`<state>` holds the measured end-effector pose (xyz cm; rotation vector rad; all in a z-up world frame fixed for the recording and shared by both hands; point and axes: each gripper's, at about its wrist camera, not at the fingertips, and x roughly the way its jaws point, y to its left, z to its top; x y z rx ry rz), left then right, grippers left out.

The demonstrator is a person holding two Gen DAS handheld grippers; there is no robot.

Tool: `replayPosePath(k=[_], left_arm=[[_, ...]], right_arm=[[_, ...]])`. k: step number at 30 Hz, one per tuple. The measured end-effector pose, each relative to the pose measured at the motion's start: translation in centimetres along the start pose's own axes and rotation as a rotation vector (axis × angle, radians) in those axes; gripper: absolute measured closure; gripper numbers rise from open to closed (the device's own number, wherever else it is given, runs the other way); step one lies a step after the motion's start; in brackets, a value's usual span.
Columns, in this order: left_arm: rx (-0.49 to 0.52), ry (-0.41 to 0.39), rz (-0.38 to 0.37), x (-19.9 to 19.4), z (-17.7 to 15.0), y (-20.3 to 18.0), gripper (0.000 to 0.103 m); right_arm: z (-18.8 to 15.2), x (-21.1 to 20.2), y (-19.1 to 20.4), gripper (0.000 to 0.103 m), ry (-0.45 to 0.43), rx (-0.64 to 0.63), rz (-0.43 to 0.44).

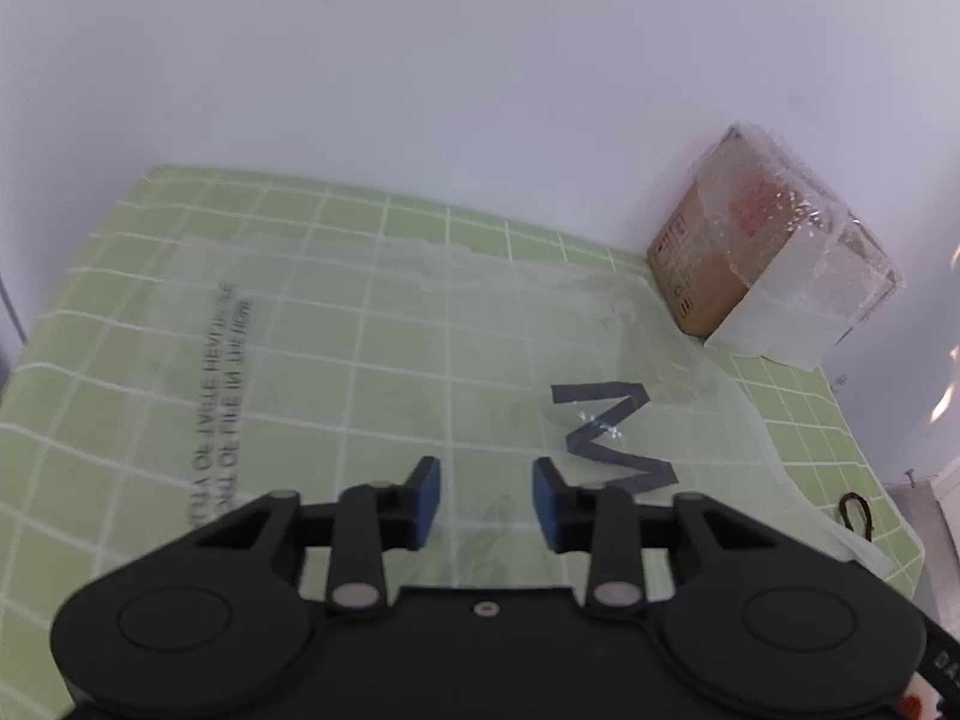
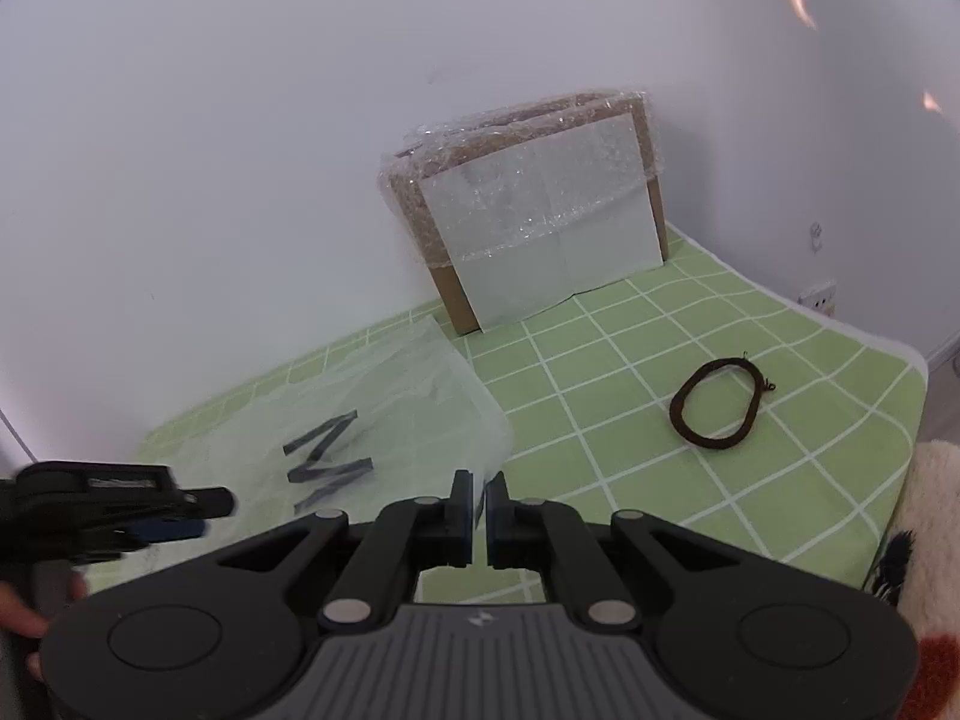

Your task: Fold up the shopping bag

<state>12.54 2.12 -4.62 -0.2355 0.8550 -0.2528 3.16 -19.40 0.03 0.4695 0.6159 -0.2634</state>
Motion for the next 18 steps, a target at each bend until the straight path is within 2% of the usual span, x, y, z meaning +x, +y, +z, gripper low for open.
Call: replayPosePath(k=[6, 10, 11, 18], left_arm=[[0.018, 0.008, -0.003, 0.5, -0.1, -0.3, 0.083], [0.026, 0.01, -0.012, 0.6, -0.1, -0.3, 0.085], [0.024, 0.01, -0.013, 0.6, -0.1, -0.3, 0.086], [-0.011, 0.023, -0.044, 0.6, 0.1, 0.5, 0.089]], right_arm=[[0.4, 1.4, -1.0, 0.091, 0.053, 0.081, 0.009], [0.4, 2.7, -1.4, 0.072, 0.097, 0.133, 0.016], [0.4, 3.0, -1.5, 0.071, 0.108, 0.149, 0.019], [0.6, 4.2, -1.0, 0.071, 0.087, 0.148, 0.037]])
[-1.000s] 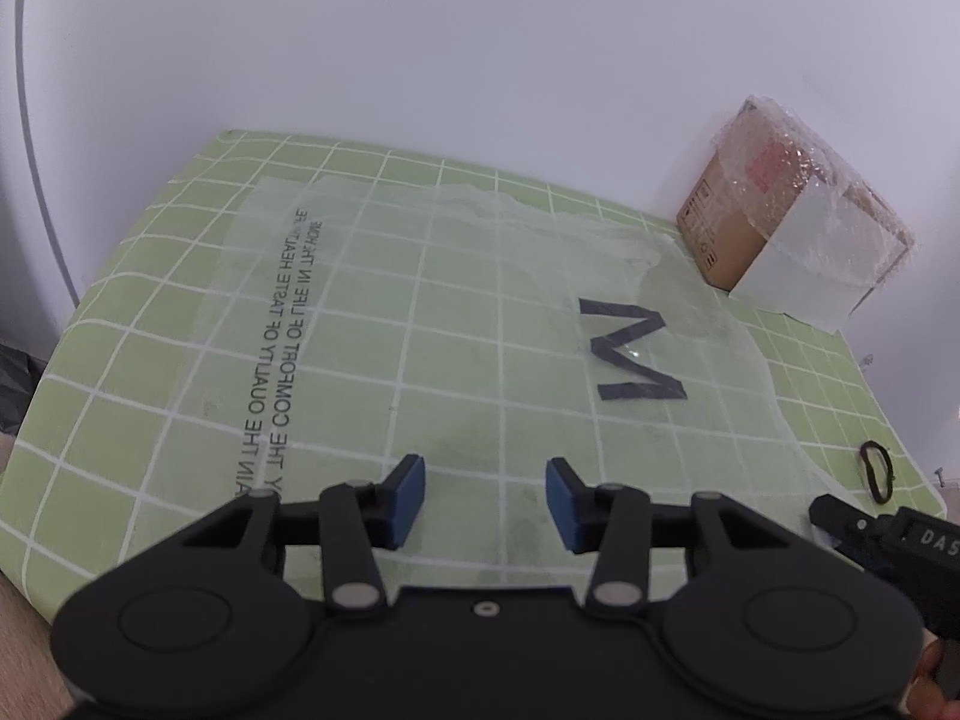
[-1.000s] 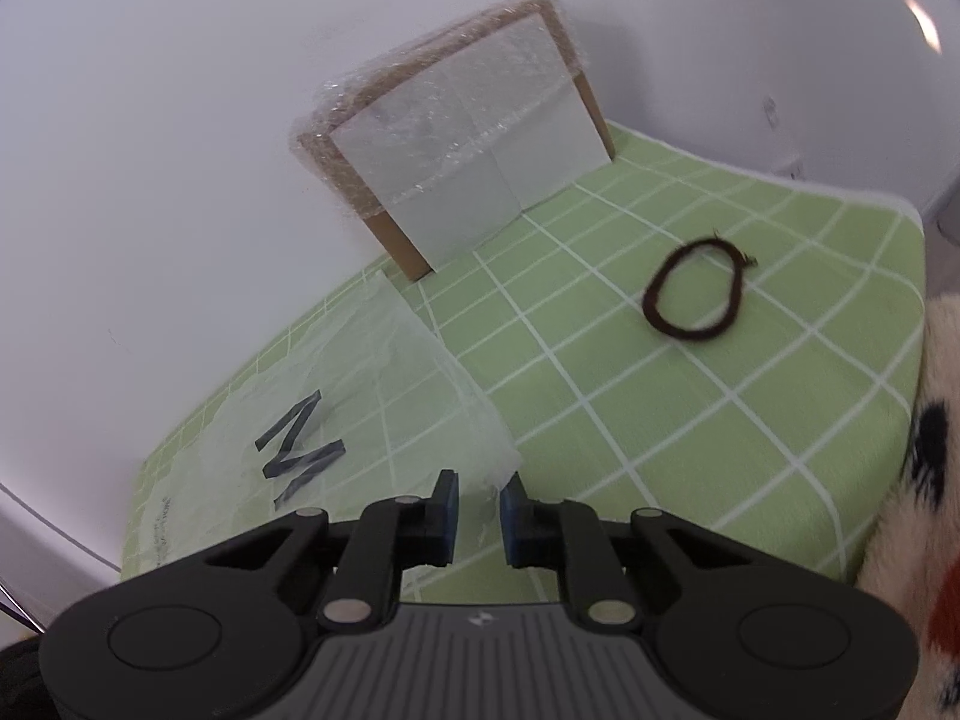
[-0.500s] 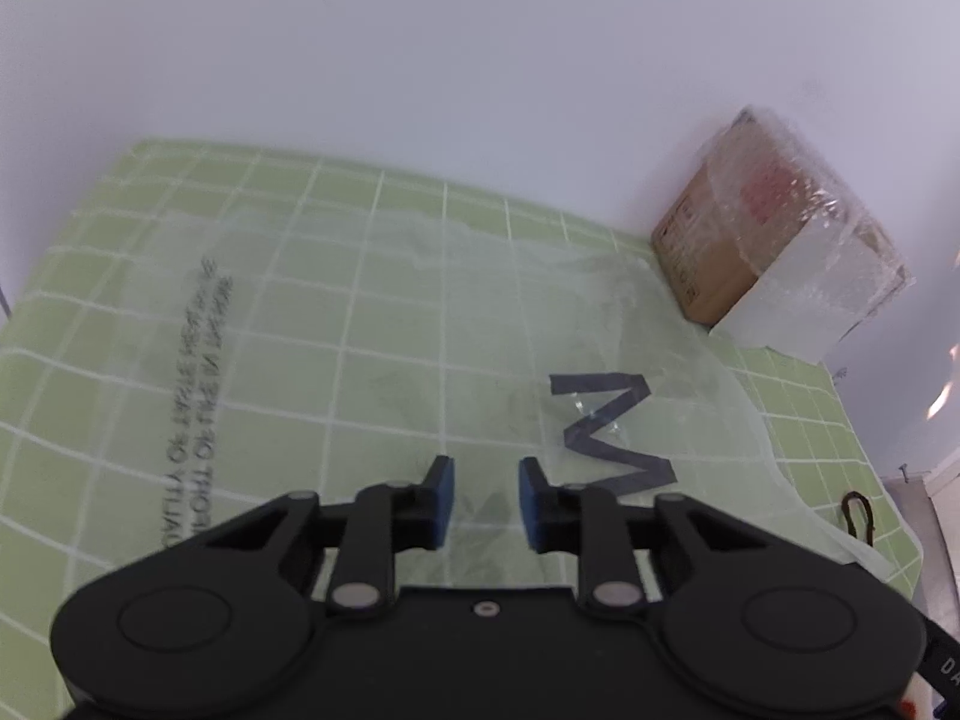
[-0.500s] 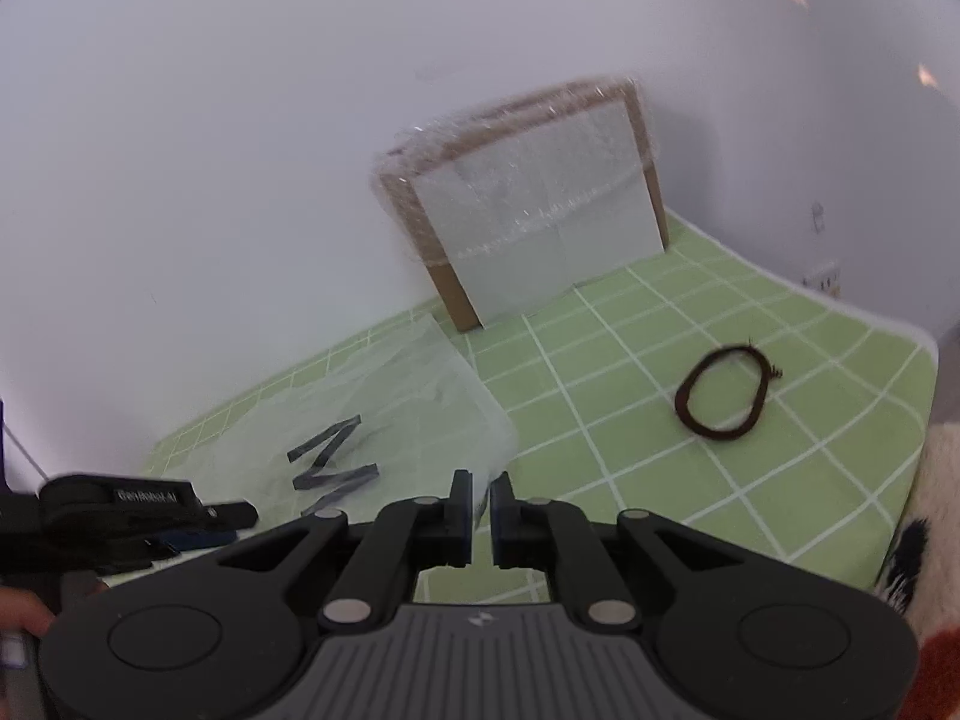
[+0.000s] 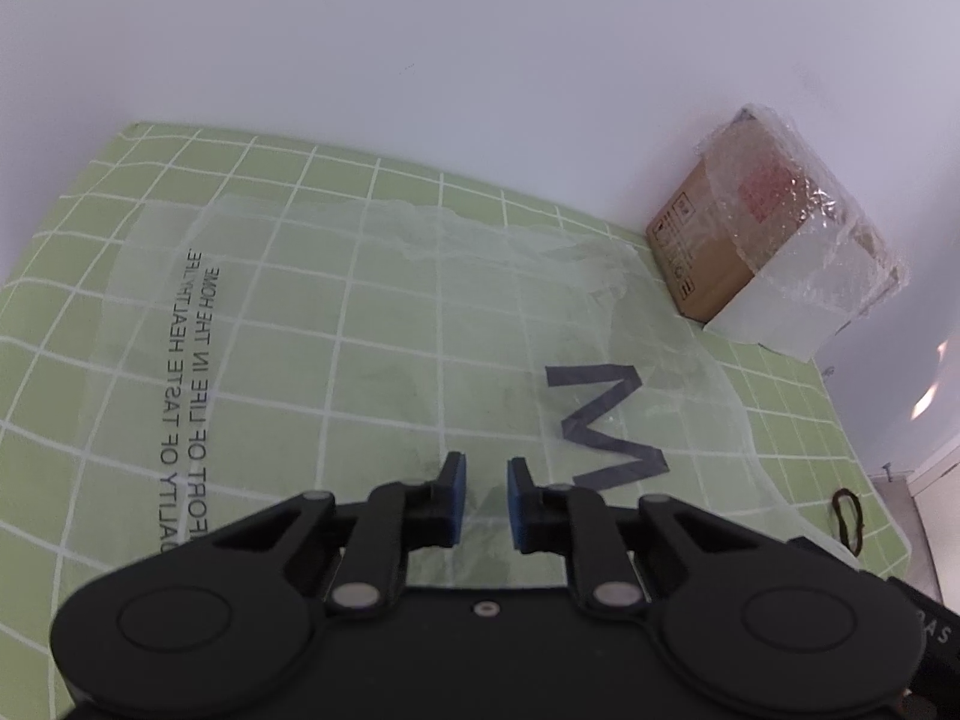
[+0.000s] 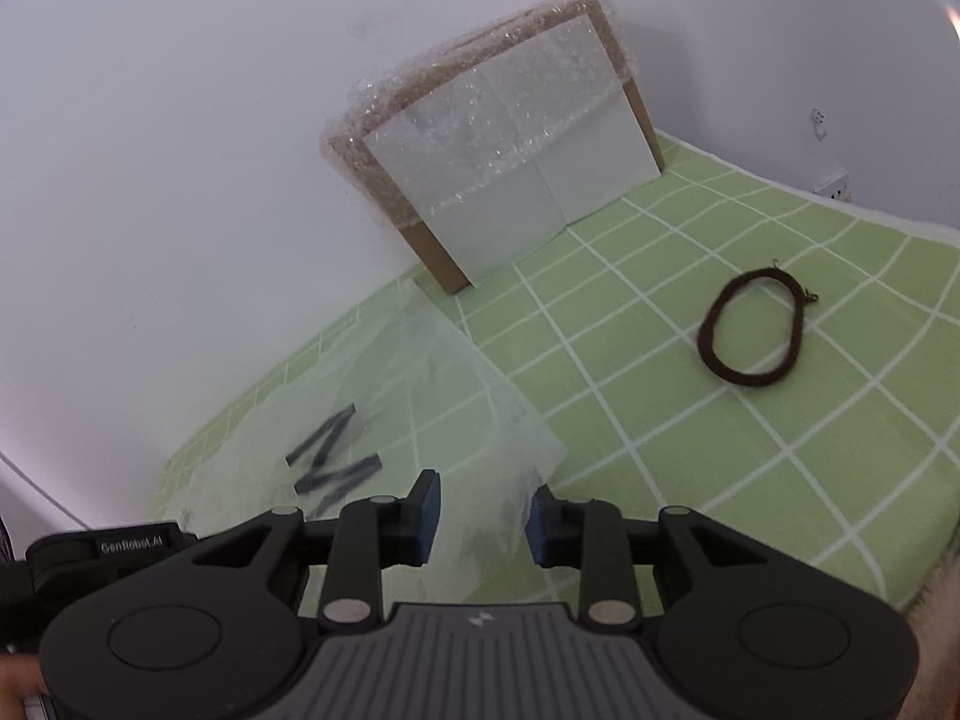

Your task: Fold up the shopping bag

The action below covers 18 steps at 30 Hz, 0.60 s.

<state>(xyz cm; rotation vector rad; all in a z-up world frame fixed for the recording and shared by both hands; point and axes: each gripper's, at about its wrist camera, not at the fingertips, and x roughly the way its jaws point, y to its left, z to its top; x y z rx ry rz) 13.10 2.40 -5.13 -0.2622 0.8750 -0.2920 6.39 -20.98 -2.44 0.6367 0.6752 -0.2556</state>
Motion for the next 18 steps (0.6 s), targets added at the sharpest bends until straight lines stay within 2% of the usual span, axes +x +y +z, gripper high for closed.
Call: replayPosePath(k=[3, 4, 5, 8, 13, 18], left_arm=[[0.009, 0.001, 0.004, 0.0, 0.0, -0.1, 0.089], [0.008, 0.002, 0.005, 0.0, 0.0, -0.1, 0.089], [0.007, 0.004, 0.005, 0.0, 0.0, -0.1, 0.089], [0.002, 0.005, 0.0, -0.1, 0.0, -0.1, 0.089], [0.007, 0.017, -0.022, 0.3, 0.1, -0.5, 0.089], [0.037, 0.039, -0.066, 1.3, 0.4, -1.7, 0.089]], right_arm=[[0.2, 0.4, 0.4, 0.073, -0.01, -0.034, -0.004], [0.2, 0.5, 0.6, 0.079, -0.017, -0.055, -0.007], [0.2, 0.6, 0.8, 0.09, -0.023, -0.076, -0.011], [0.2, 0.2, 1.4, 0.097, -0.073, -0.147, -0.001], [1.1, -1.8, 1.4, 0.101, -0.161, -0.191, 0.12], [2.3, -4.0, 1.3, 0.101, -0.176, -0.251, 0.294]])
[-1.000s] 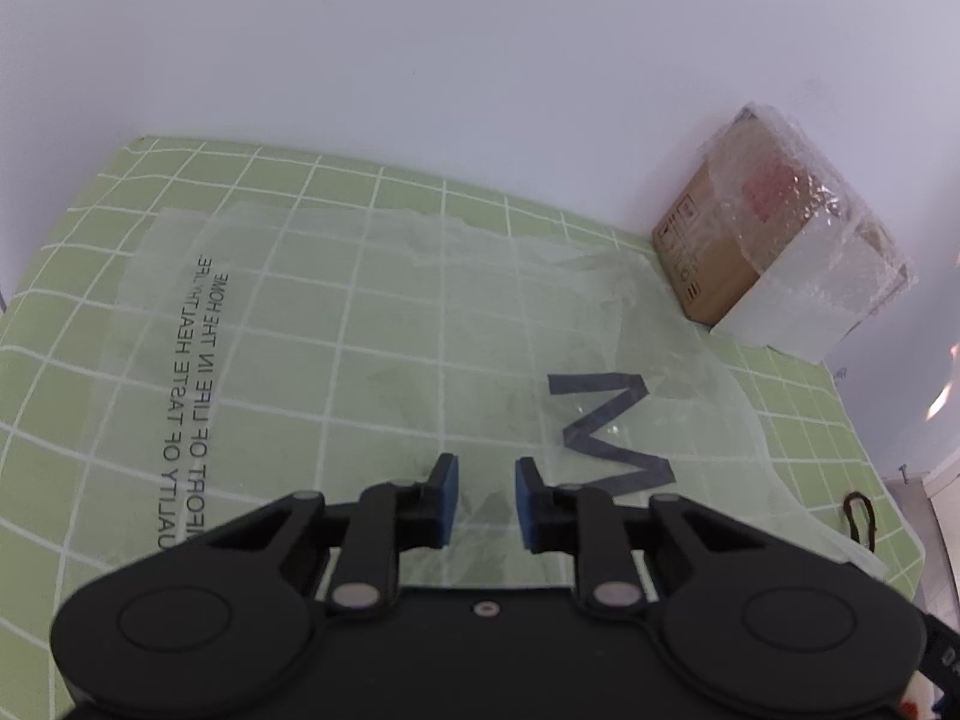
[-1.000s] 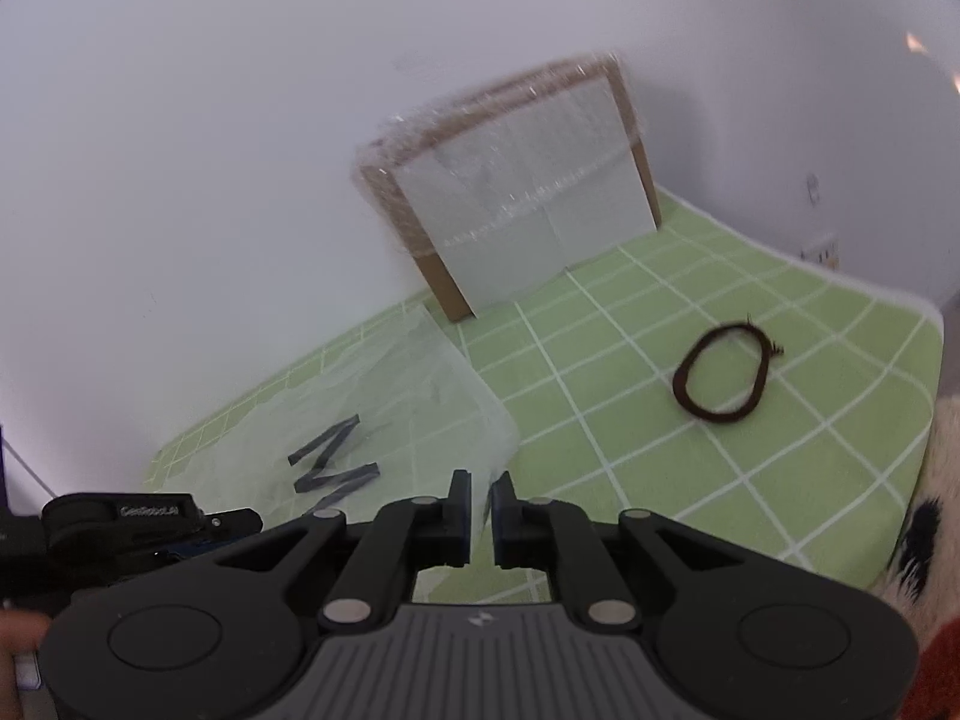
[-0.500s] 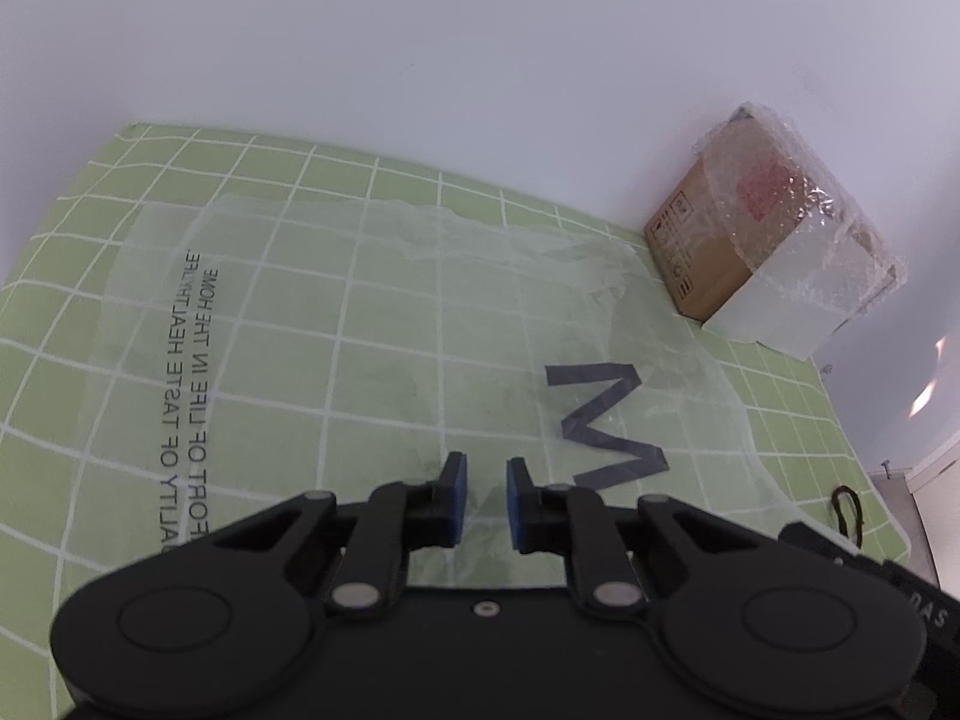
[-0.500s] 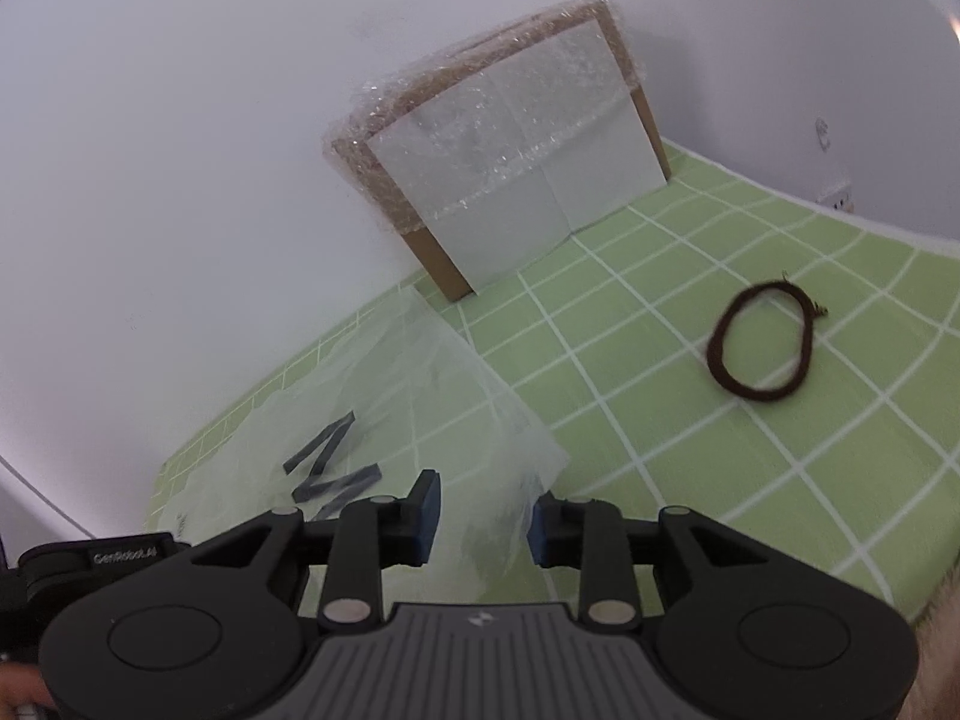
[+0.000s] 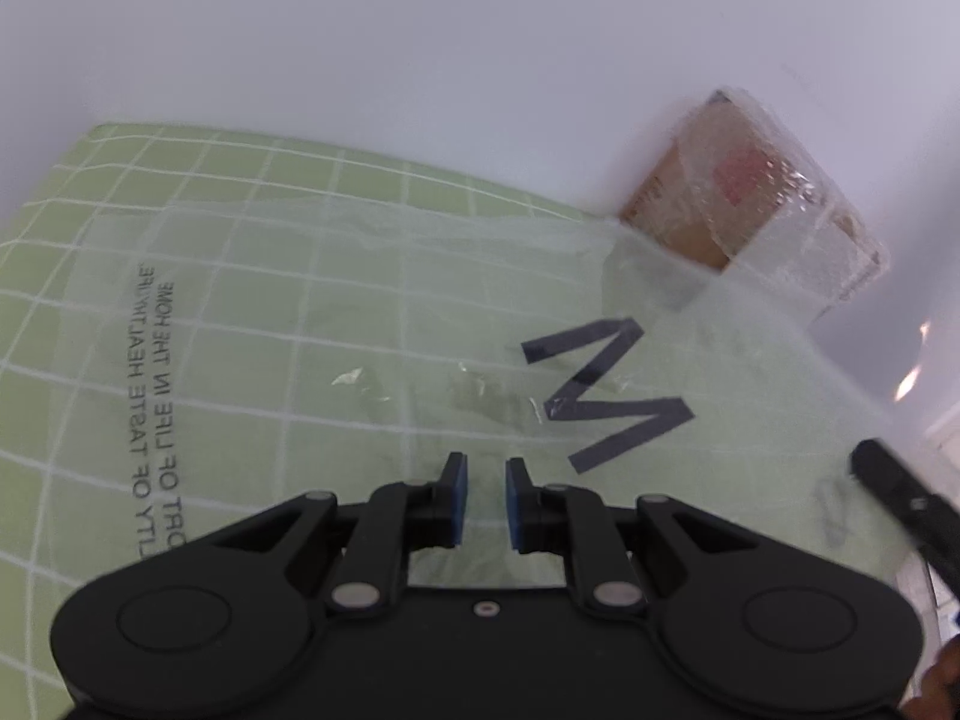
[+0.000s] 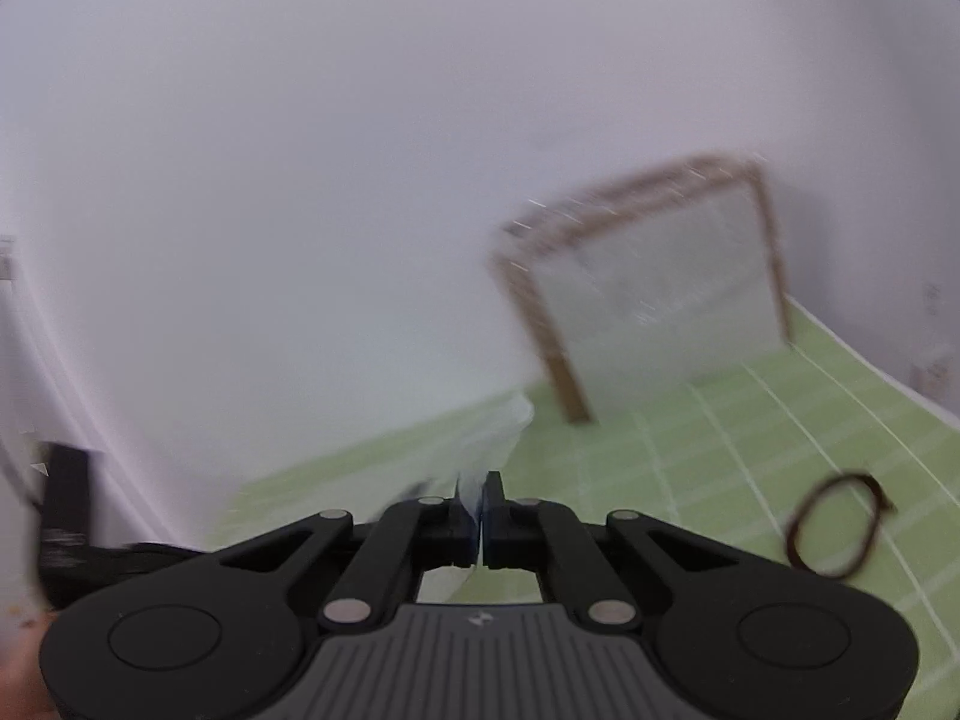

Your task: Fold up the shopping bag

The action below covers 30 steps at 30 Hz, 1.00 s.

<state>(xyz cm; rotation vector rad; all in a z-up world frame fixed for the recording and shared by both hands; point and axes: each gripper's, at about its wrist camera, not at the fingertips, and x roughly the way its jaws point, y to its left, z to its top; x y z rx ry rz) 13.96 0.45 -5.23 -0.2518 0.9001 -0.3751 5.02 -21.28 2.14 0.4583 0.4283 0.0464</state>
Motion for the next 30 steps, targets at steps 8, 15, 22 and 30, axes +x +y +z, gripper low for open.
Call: replayPosePath(k=[8, 15, 22, 30], left_arm=[[-0.076, 0.03, -0.099, 1.5, 0.6, 0.0, 0.092], [-0.061, 0.027, -0.102, 2.0, 0.6, -0.8, 0.093], [-0.13, 0.031, -0.148, 1.5, -0.3, 0.7, 0.099], [-0.093, 0.009, -0.124, 1.0, -0.8, 0.1, 0.101]], right_arm=[[0.4, -1.0, 1.1, 0.101, 0.028, -0.027, 0.222], [-0.6, -0.2, 1.0, 0.101, 0.121, 0.045, 0.337], [-0.8, 0.2, -0.5, 0.075, 0.106, 0.192, 0.314], [0.5, 0.2, -4.2, 0.066, -0.002, 0.413, 0.269]])
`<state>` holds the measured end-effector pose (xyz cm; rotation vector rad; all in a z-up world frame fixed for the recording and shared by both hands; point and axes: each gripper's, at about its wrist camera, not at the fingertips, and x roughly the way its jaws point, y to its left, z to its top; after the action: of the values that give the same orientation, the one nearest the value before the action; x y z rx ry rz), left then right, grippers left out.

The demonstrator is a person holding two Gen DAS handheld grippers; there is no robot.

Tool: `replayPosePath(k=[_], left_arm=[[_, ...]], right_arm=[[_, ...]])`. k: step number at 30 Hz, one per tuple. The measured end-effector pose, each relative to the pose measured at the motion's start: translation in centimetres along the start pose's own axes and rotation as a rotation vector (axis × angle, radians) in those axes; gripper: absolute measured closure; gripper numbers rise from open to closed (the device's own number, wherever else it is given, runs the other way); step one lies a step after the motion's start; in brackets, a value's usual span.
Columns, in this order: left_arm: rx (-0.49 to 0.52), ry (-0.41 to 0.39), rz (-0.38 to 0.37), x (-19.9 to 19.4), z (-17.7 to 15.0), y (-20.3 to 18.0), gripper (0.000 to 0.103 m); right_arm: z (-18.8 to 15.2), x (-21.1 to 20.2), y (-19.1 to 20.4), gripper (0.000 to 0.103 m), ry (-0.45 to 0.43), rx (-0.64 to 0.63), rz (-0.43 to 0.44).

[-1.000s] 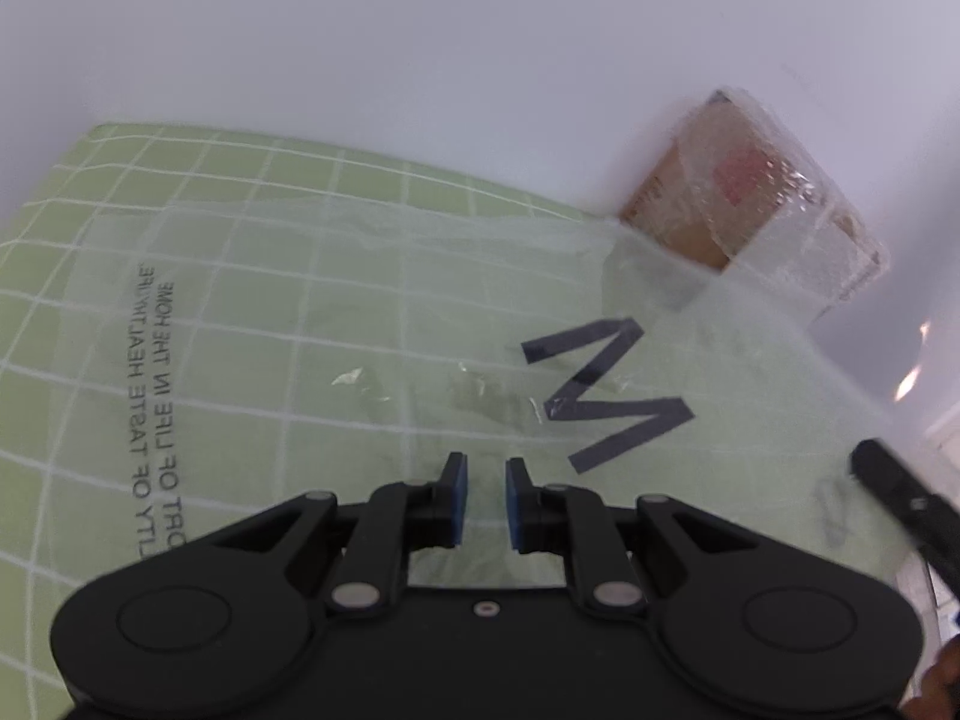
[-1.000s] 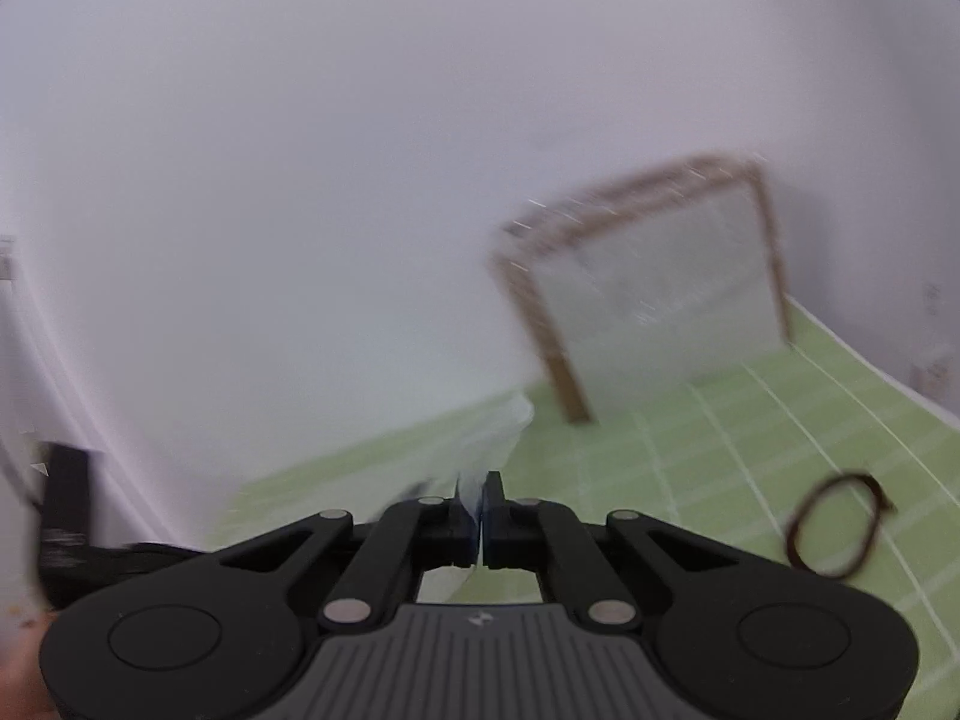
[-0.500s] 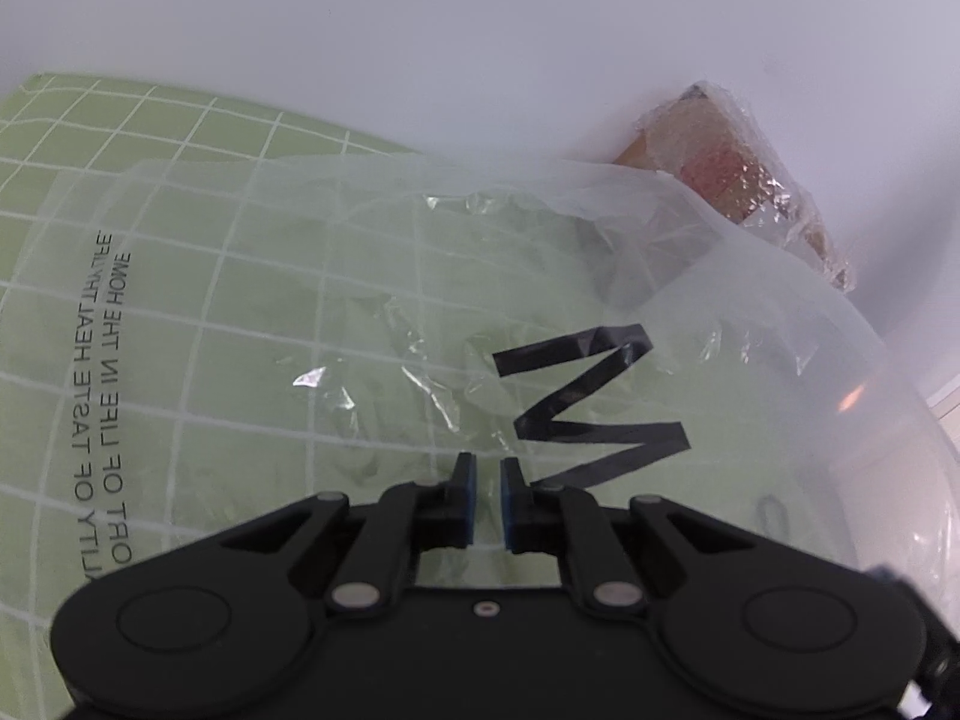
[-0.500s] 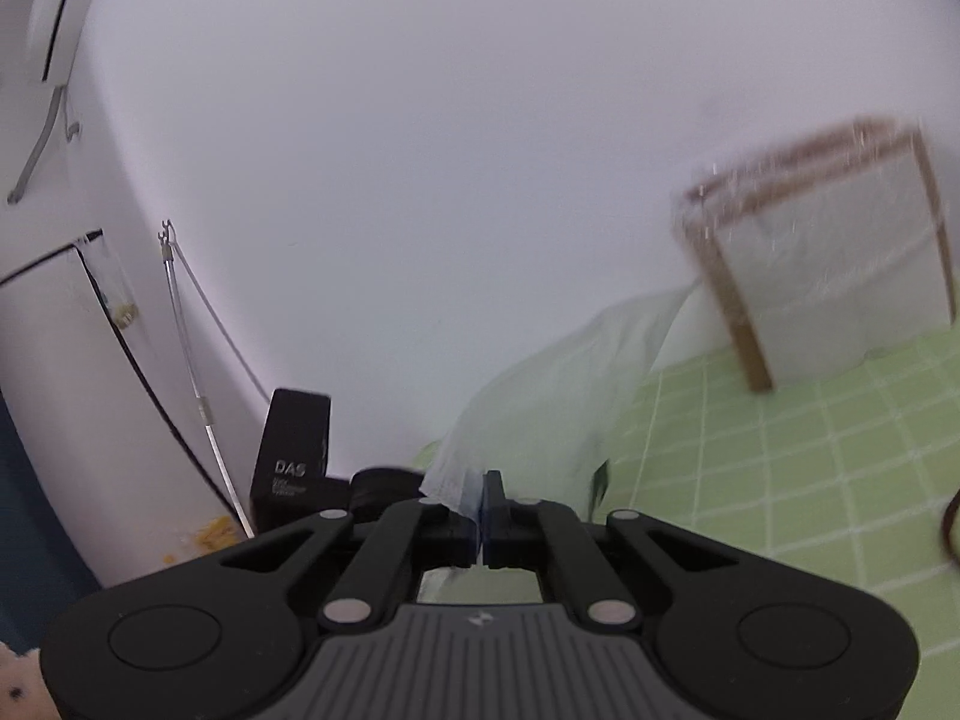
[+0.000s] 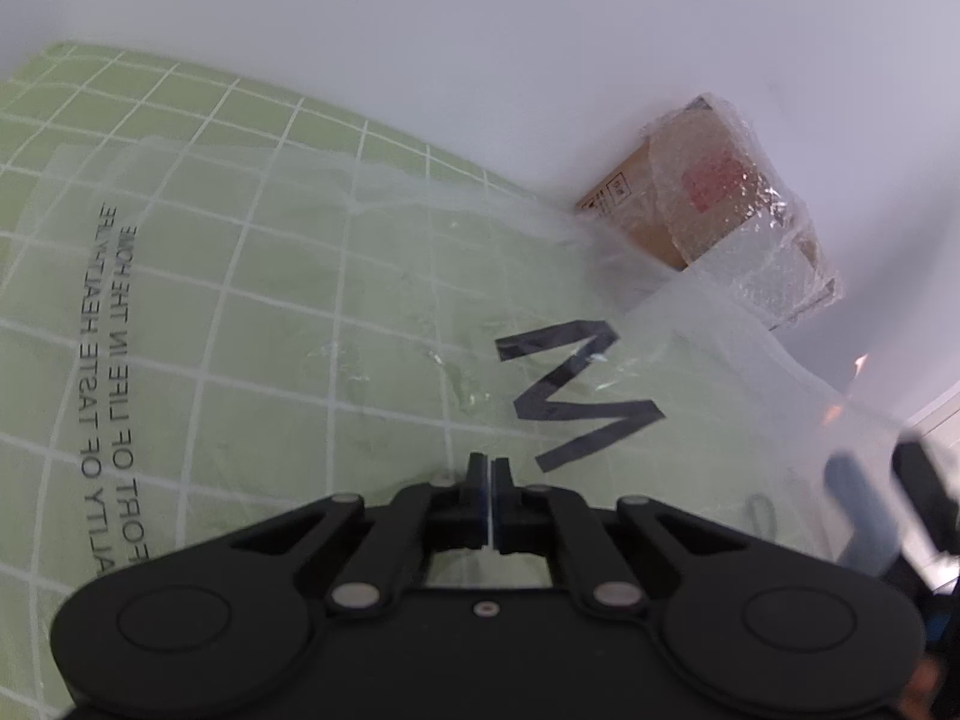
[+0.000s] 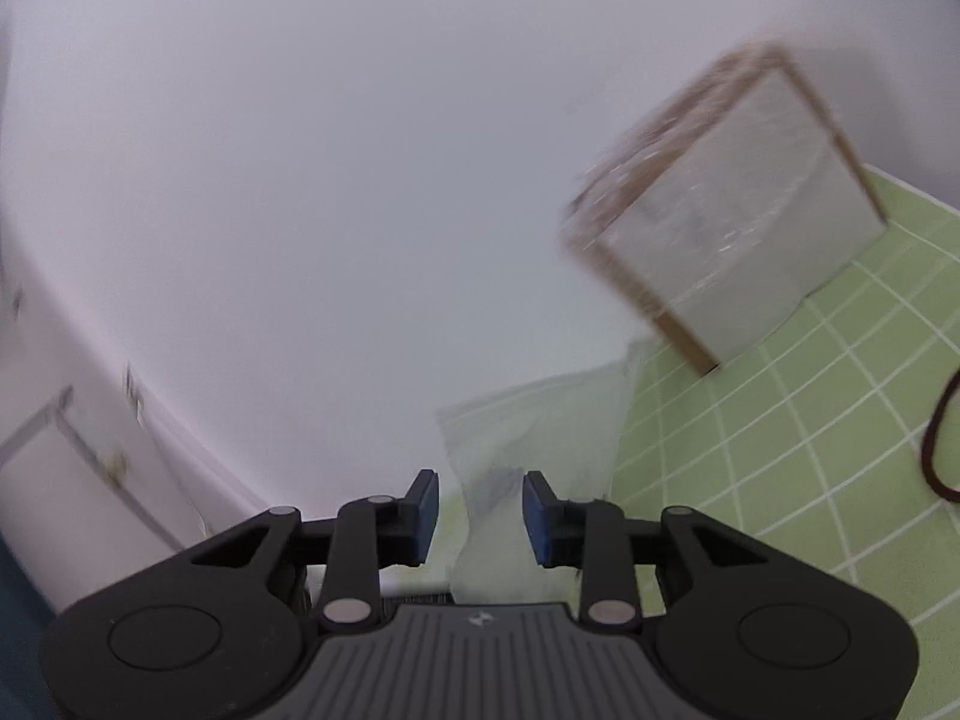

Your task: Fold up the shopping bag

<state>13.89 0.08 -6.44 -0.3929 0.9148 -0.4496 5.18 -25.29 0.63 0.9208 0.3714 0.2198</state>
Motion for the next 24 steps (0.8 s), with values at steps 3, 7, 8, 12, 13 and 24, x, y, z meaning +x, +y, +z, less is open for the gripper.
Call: replayPosePath(k=[3, 7, 8, 12, 13, 24], left_arm=[[0.006, -0.004, 0.006, 0.1, 0.1, -0.2, 0.101], [-0.004, -0.004, -0.003, 0.0, 0.1, 0.3, 0.101], [-0.003, -0.004, -0.003, 0.0, 0.1, 0.3, 0.101], [0.025, -0.004, 0.01, 0.0, 0.1, -0.1, 0.101], [0.024, -0.003, 0.008, 0.0, 0.1, 0.1, 0.101], [0.091, -0.009, 0.036, -0.6, -0.2, -1.1, 0.098]], right_arm=[[0.9, 0.7, -1.2, 0.066, -0.047, 0.081, -0.018], [1.6, 1.4, -3.1, 0.066, -0.101, 0.21, -0.1], [1.7, 1.5, -3.4, 0.066, -0.103, 0.22, -0.121], [1.9, 3.0, -2.5, 0.069, -0.042, 0.059, -0.302], [1.9, 3.6, -1.9, 0.071, -0.022, -0.015, -0.33], [-0.1, 3.9, -0.3, 0.102, 0.006, -0.128, -0.602]])
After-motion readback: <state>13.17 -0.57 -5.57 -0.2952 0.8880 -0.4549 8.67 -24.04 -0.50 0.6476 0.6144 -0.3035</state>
